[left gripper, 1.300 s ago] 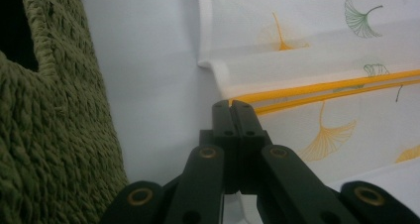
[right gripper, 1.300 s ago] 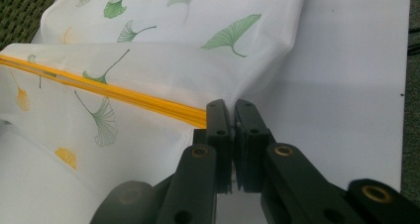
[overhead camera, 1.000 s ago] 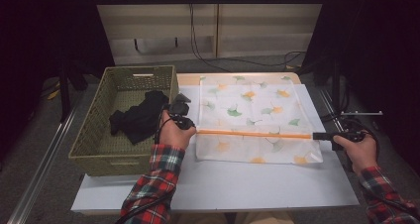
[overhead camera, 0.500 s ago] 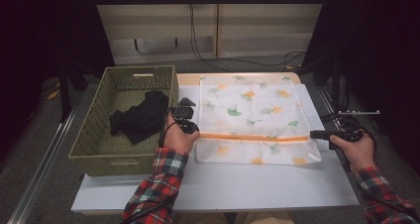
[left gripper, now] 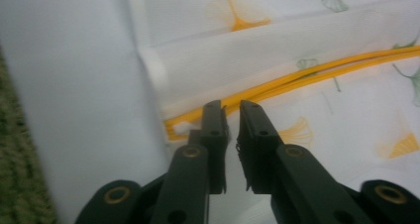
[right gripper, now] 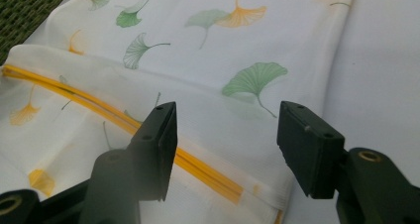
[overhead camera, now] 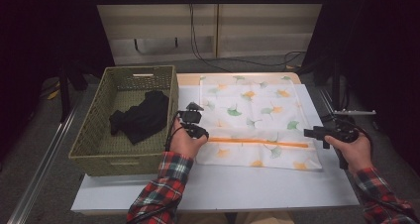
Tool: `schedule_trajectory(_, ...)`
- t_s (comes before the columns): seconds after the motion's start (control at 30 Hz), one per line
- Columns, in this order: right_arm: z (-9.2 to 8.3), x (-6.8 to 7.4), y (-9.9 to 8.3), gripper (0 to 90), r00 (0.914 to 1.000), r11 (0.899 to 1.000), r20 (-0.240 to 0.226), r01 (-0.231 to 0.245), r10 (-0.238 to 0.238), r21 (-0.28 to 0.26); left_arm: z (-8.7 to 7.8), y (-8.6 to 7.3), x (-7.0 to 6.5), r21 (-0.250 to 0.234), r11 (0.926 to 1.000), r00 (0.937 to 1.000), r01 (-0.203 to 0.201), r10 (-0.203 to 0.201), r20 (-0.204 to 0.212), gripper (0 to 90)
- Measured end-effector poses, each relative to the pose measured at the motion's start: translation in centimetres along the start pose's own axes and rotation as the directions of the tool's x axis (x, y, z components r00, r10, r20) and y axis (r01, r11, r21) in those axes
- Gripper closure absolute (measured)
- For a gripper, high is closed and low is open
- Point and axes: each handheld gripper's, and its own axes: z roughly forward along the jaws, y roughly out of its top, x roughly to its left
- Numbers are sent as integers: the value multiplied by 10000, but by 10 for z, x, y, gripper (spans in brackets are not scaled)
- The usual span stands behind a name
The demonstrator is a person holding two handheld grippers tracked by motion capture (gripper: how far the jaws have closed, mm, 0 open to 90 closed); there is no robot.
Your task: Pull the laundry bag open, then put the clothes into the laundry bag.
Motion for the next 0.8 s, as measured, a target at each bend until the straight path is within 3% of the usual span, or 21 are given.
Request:
schedule_trajectory(0.07,1,1,0,392,9999,9999,-19,159,-160,-28,1,0,-1,-87,10000,10000,-1,1,12,717)
schedule_trajectory(0.17,2,2,-1,370,9996,9997,-51,264,-264,-3,3,-1,-3,-639,9976,9996,-261,251,-157,575)
schedule_trajectory(0.4,5,7,-1,327,9988,9988,-77,485,-485,79,7,-5,-2,-801,9952,9984,-556,551,-88,440)
schedule_trajectory(0.53,9,12,1,300,9973,9973,-159,720,-718,141,10,-8,-1,-1015,9938,9990,-447,444,-58,335)
schedule_trajectory(0.6,12,16,2,286,9964,9964,-228,825,-820,217,11,-10,-1,-1037,9921,9975,-706,711,17,291)
schedule_trajectory(0.8,23,32,6,247,9903,9905,-468,1328,-1311,349,11,-11,2,-1221,9893,9966,-803,820,86,192)
